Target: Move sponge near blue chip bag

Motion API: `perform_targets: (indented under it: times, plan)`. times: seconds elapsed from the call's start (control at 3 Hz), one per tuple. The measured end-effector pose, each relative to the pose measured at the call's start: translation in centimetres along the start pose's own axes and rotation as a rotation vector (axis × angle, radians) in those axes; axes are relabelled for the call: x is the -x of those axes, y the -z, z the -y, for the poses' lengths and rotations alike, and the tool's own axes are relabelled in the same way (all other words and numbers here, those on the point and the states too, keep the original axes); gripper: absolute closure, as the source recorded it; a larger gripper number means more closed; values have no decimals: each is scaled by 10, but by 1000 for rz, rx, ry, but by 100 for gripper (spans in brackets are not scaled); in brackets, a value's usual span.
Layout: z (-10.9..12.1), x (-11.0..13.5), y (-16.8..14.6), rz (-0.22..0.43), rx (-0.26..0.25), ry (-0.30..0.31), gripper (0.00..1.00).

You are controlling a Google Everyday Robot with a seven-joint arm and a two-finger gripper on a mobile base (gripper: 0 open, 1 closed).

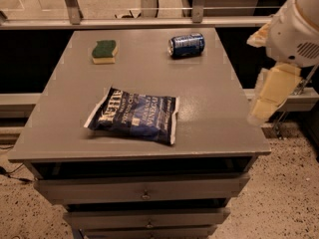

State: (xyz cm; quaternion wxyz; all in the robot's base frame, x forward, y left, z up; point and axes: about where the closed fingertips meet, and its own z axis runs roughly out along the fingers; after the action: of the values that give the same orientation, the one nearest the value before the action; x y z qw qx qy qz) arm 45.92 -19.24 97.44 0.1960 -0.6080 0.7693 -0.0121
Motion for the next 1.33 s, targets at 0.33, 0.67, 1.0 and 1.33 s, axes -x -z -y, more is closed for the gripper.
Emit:
perform_targets:
  times: [0.33,0.67,1.0,1.33]
  plan:
    - [16,49,-34,123,21,4,0]
    - [41,118,-70,285,29,-7,0]
    - [41,118,-70,285,29,-7,0]
    - [51,146,-88,349,33,-12,0]
